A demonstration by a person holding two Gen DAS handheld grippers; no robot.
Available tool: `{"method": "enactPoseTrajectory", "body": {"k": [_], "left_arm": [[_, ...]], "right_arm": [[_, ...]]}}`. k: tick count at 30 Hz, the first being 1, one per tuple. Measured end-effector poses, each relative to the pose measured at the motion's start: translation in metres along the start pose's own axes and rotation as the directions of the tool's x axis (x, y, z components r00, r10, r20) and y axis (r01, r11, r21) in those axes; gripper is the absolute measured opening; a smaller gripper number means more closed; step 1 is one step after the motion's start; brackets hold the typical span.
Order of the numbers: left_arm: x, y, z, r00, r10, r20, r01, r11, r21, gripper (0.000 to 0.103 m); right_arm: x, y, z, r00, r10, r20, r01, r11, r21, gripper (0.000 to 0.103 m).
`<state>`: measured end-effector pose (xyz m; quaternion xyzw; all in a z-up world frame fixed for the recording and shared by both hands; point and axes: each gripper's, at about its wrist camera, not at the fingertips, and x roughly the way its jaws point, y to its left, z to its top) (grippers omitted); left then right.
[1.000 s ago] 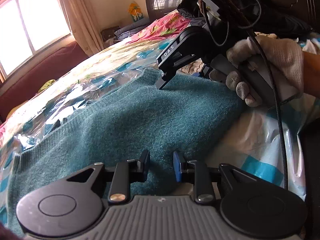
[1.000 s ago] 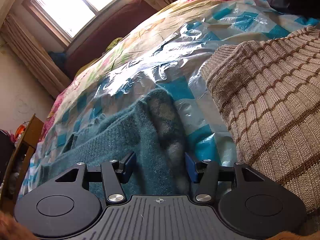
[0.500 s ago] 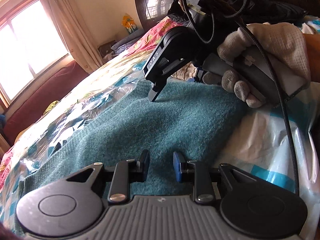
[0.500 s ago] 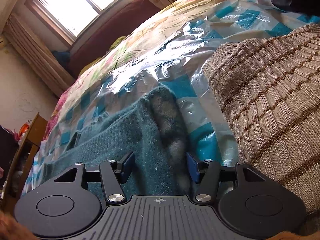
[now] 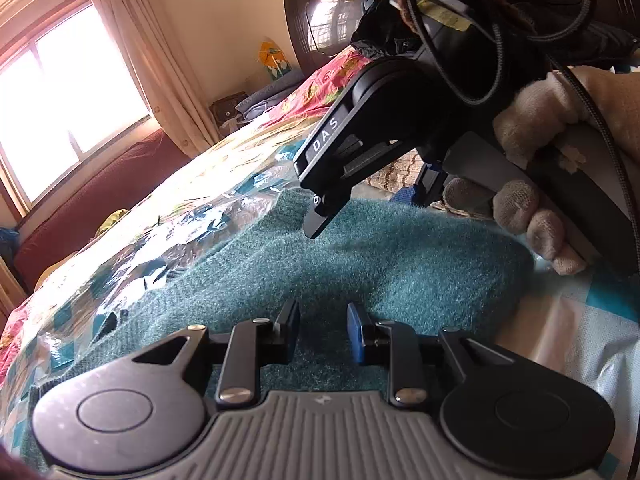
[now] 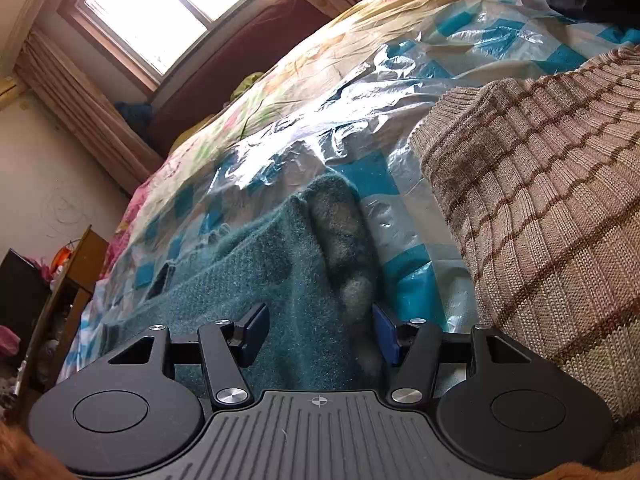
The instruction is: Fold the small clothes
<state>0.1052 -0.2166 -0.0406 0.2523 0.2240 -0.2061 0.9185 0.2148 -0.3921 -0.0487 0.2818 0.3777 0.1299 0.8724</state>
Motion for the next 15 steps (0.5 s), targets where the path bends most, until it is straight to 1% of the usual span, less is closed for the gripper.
{"method": "enactPoseTrajectory", "body": {"k": [4,7,8,10,11,14,15], "left_arm": [[0.0,0.015,-0.002,1.0,0.015,0.001,-0.015,0.999,-0.044,0.032],[-0.013,0.023,-0.006,1.0,-0.018,0.001,0.018,0.998,-0.068,0.032],[-0.02,0.023,-0.008,0.999,-0.042,0.005,0.043,0.997,-0.064,0.032],[-0.036,0.015,-0.009,0.994,-0.108,0.018,0.108,0.994,-0.028,0.032],[-0.041,0.011,-0.01,0.992,-0.127,0.023,0.127,0.992,-0.008,0.033],[-0.05,-0.016,-0.01,0.984,-0.172,0.036,0.169,0.982,0.091,0.038],[-0.049,-0.025,-0.011,0.984,-0.174,0.033,0.168,0.977,0.129,0.04]], "right_arm": [[-0.017,-0.003,0.0,0.998,0.052,0.025,-0.052,0.999,0.015,0.057],[-0.031,-0.004,-0.002,0.996,0.069,0.051,-0.071,0.997,0.031,0.057],[-0.034,-0.004,-0.003,0.996,0.073,0.055,-0.075,0.997,0.035,0.057],[-0.041,-0.003,-0.005,0.995,0.083,0.062,-0.085,0.996,0.035,0.058],[-0.045,-0.003,-0.006,0.994,0.085,0.066,-0.088,0.996,0.036,0.058],[-0.055,-0.003,-0.01,0.992,0.093,0.082,-0.098,0.993,0.06,0.058],[-0.057,-0.004,-0.011,0.992,0.099,0.081,-0.104,0.992,0.066,0.059]]}}
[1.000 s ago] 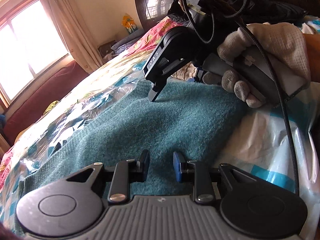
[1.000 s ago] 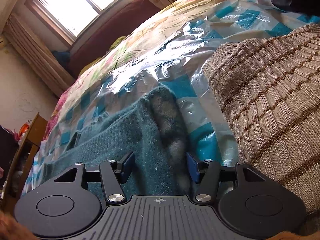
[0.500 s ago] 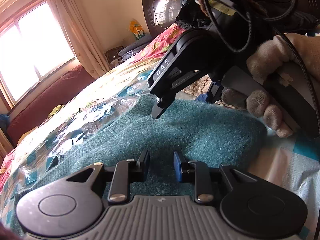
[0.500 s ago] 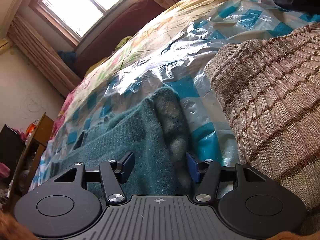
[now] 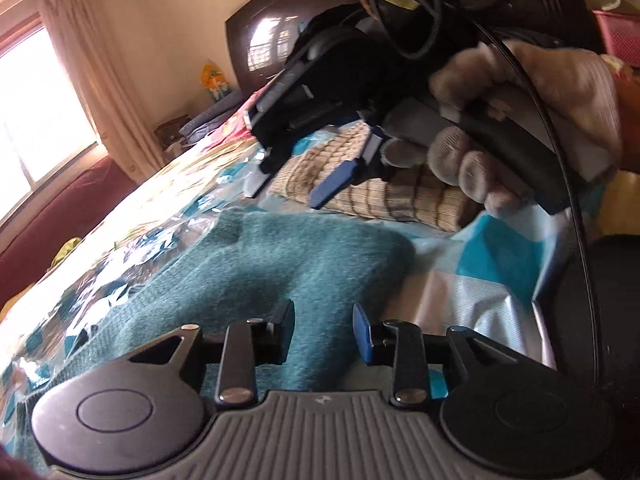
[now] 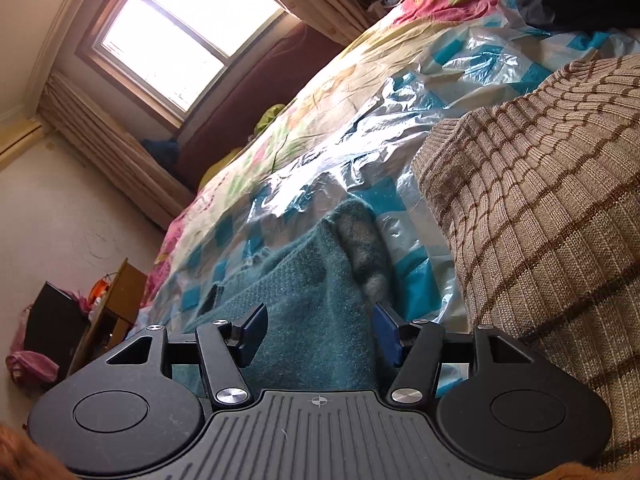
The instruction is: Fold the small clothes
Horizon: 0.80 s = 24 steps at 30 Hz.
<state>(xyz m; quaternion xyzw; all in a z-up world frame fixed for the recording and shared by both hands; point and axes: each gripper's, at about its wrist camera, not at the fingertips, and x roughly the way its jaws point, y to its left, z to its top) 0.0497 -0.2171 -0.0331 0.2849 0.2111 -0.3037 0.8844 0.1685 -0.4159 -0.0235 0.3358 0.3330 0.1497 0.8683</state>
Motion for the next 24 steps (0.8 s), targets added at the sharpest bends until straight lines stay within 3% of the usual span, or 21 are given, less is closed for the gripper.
{"method": "enactPoseTrajectory", "body": {"k": [3,7,11,14,18,22,24], "left_arm": [[0.014,-0.018,-0.003,0.999,0.033,-0.033,-0.03,0.997,0.07,0.041],[0.032,-0.038,0.0,0.991,0.133,-0.018,-0.13,0.983,0.132,0.046],[0.043,-0.046,0.005,0.983,0.181,-0.009,-0.177,0.971,0.163,0.047],[0.048,-0.025,0.013,0.986,0.164,-0.024,-0.162,0.984,0.081,0.048],[0.034,0.004,0.022,0.987,0.156,-0.021,-0.157,0.987,-0.019,0.034],[0.018,0.032,0.031,0.99,0.143,-0.011,-0.143,0.977,-0.16,0.028],[0.013,0.035,0.032,0.99,0.14,0.0,-0.138,0.975,-0.172,0.027]], "right_arm": [[-0.009,-0.001,-0.004,1.0,-0.002,-0.002,0.002,1.0,0.002,0.061],[-0.014,-0.005,-0.007,1.0,-0.005,0.004,0.005,1.0,0.012,0.061],[-0.018,-0.011,-0.007,1.0,0.022,0.014,-0.023,0.999,0.05,0.061],[-0.019,-0.011,-0.007,1.0,0.027,0.014,-0.028,0.998,0.048,0.062],[-0.021,-0.01,-0.005,0.999,0.033,0.008,-0.033,0.999,0.039,0.062],[-0.008,-0.013,-0.004,0.999,0.045,-0.023,-0.042,0.995,0.086,0.065],[0.0,-0.01,-0.002,0.999,0.032,-0.035,-0.028,0.995,0.094,0.074]]}}
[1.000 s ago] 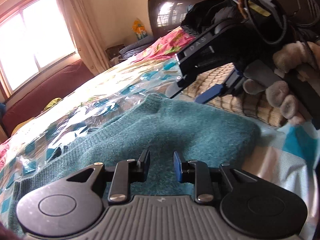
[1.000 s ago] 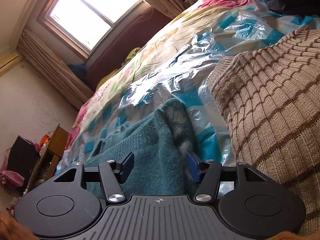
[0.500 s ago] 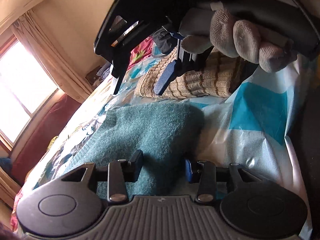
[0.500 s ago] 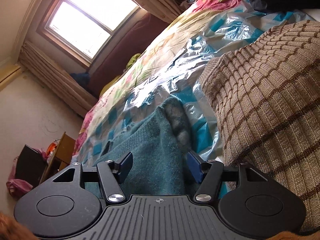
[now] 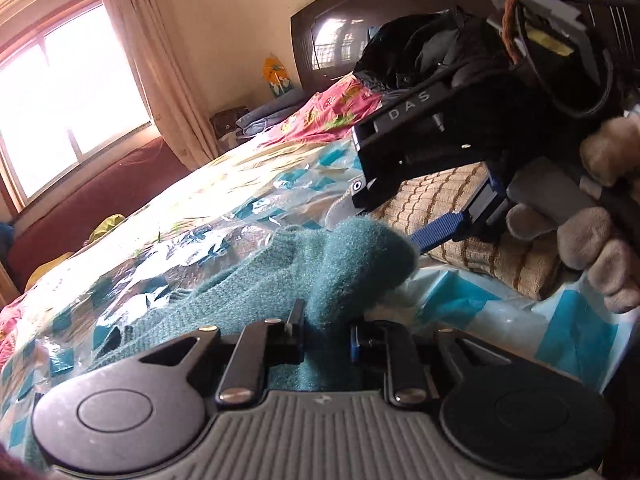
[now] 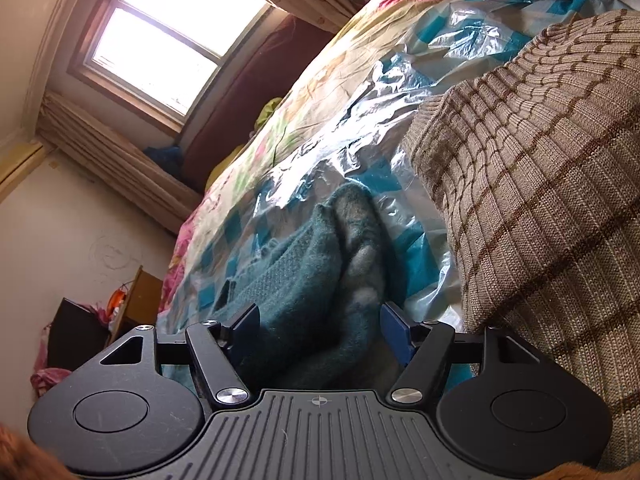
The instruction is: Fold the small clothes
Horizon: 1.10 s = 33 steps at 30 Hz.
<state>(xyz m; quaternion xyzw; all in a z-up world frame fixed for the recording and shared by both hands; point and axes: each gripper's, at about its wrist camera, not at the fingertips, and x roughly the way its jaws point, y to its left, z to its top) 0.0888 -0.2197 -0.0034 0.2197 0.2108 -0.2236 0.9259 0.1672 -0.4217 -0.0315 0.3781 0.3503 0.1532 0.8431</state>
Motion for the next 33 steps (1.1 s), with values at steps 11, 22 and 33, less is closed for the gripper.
{"method": "enactPoseTrajectory", "body": {"k": [11,22,33], "left_arm": [[-0.013,0.011,-0.008,0.998,-0.052,0.035,0.054,0.997,-0.056,0.027],[-0.011,0.018,-0.012,0.995,-0.089,0.041,0.092,0.992,-0.088,0.026],[-0.05,0.042,-0.007,0.958,-0.286,0.012,0.286,0.954,-0.086,0.027]], "right_arm": [[0.054,0.025,0.005,0.984,-0.112,-0.136,0.112,0.994,-0.008,0.091],[0.102,0.009,0.032,0.974,-0.128,-0.186,0.134,0.991,0.016,0.089],[0.077,0.007,0.031,0.983,-0.131,-0.131,0.127,0.991,-0.036,0.023]]}}
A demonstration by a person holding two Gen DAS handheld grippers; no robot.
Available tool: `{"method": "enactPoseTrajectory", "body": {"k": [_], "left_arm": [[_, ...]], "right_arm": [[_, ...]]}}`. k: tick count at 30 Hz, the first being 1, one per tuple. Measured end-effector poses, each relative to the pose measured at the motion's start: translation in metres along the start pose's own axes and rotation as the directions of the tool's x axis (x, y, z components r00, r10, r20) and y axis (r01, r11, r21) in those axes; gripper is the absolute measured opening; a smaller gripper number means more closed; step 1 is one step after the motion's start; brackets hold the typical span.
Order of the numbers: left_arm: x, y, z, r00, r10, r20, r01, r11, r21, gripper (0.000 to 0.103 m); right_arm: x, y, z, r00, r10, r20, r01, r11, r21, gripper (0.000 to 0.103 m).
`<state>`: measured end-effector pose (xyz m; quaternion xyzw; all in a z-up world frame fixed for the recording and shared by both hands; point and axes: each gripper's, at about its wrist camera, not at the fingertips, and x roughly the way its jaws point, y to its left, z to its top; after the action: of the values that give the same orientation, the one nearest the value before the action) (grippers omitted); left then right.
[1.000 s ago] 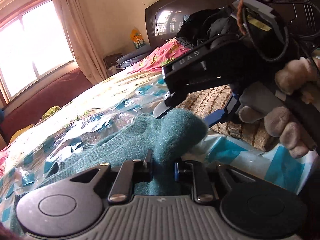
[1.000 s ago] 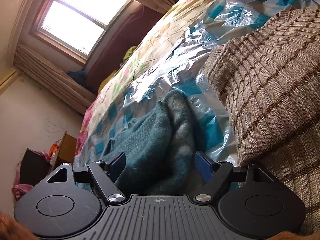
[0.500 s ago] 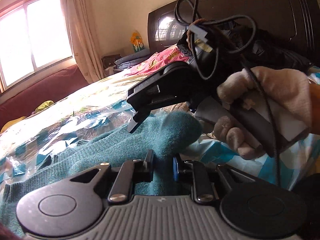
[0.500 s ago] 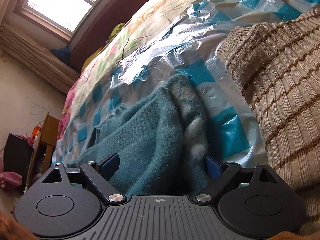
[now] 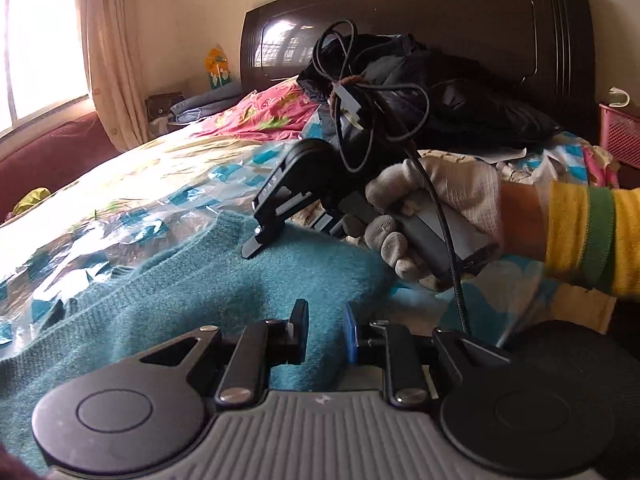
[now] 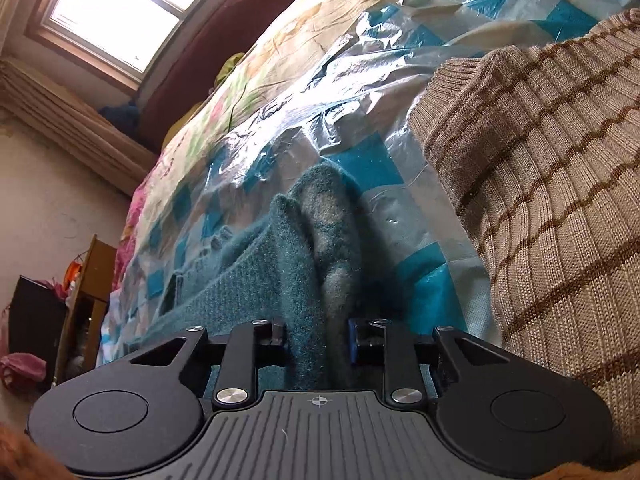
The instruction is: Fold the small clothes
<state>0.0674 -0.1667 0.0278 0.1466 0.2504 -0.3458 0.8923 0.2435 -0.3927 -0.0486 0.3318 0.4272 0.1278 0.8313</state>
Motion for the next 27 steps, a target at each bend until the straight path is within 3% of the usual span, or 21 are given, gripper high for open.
{"method": "enactPoseTrajectory", "body": {"k": [3,6,8,10,12,13,15,19,21,23,27], "left_arm": [[-0.016,0.02,0.002,0.994,0.108,0.022,-0.108,0.994,-0.003,0.029],[0.0,0.057,-0.007,0.949,0.315,0.013,-0.315,0.949,0.006,0.029],[0.023,0.085,-0.018,0.908,0.419,-0.028,-0.419,0.908,-0.007,0.029],[0.035,0.102,-0.026,0.894,0.445,-0.045,-0.446,0.895,-0.022,0.029],[0.055,0.109,-0.038,0.87,0.486,-0.083,-0.484,0.874,0.046,0.029],[0.065,0.113,-0.046,0.866,0.486,-0.118,-0.483,0.874,0.058,0.029],[0.073,0.119,-0.063,0.879,0.459,-0.128,-0.461,0.887,0.012,0.027],[0.079,0.107,-0.07,0.874,0.477,-0.094,-0.475,0.879,0.045,0.013],[0.081,0.106,-0.073,0.877,0.473,-0.079,-0.47,0.881,0.053,0.011],[0.079,0.109,-0.075,0.885,0.461,-0.069,-0.459,0.888,0.037,0.011],[0.061,0.124,-0.073,0.914,0.399,-0.073,-0.401,0.916,-0.013,0.013]], "right_arm": [[-0.007,-0.001,0.0,1.0,0.02,0.016,-0.02,1.0,0.016,0.022],[-0.017,0.002,-0.004,0.999,0.02,0.037,-0.021,1.0,0.016,0.022],[-0.021,0.005,-0.007,0.999,0.015,0.035,-0.015,1.0,0.023,0.022],[-0.027,0.008,-0.007,0.999,0.034,0.035,-0.036,0.998,0.046,0.022],[-0.034,0.013,-0.008,0.996,0.079,0.043,-0.083,0.994,0.077,0.022],[-0.039,0.016,-0.009,0.992,0.113,0.05,-0.117,0.988,0.1,0.021],[-0.046,0.024,-0.011,0.979,0.194,0.063,-0.202,0.967,0.155,0.021],[-0.046,0.051,-0.023,0.954,0.284,0.095,-0.3,0.919,0.257,0.021],[-0.039,0.064,-0.029,0.938,0.33,0.11,-0.347,0.879,0.326,0.021],[-0.028,0.083,-0.037,0.927,0.354,0.122,-0.373,0.84,0.395,0.021],[-0.006,0.126,-0.045,0.933,0.339,0.116,-0.356,0.835,0.42,0.022]]}}
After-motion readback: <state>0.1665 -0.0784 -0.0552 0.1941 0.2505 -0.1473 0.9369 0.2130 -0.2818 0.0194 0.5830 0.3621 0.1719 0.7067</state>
